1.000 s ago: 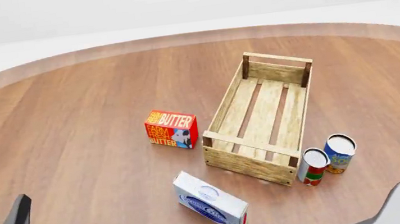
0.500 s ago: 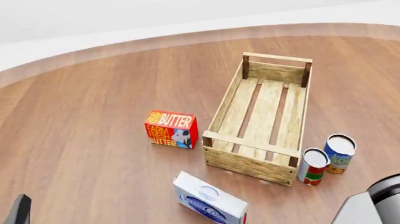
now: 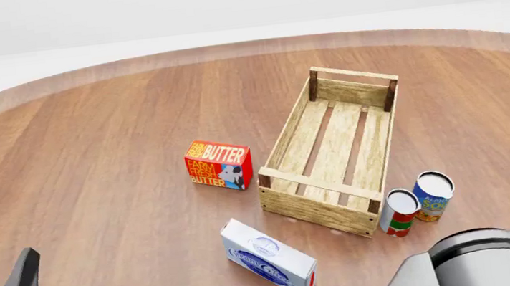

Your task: Pick up the ketchup, and put it in the wooden tray.

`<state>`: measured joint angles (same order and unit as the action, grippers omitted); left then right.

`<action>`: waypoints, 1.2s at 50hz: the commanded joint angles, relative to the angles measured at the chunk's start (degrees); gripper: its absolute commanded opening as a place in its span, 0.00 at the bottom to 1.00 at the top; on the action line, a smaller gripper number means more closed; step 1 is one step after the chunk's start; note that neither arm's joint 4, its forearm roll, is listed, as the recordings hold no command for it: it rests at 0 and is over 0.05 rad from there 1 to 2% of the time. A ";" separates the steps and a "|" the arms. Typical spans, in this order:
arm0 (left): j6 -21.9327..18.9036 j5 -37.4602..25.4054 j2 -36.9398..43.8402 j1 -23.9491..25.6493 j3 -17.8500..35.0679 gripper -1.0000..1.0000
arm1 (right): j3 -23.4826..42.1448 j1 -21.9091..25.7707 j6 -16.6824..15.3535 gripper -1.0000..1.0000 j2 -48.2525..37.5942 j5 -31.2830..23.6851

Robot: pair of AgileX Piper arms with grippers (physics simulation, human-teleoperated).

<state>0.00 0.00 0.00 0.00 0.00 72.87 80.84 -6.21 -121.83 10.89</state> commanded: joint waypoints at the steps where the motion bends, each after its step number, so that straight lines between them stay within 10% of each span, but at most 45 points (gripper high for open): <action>1: 0.00 0.00 0.00 0.00 0.00 1.00 | 0.97 -0.24 -0.51 0.00 -0.62 -0.37; 40: 0.00 0.00 0.00 0.00 0.00 1.00 | -10.37 -0.36 1.03 0.00 7.65 3.25; 60: 0.00 0.00 0.00 0.00 0.00 1.00 | -26.36 -9.67 2.26 0.00 16.54 10.36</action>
<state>0.00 0.00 0.00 0.00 0.00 51.42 74.25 -5.01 -108.93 19.27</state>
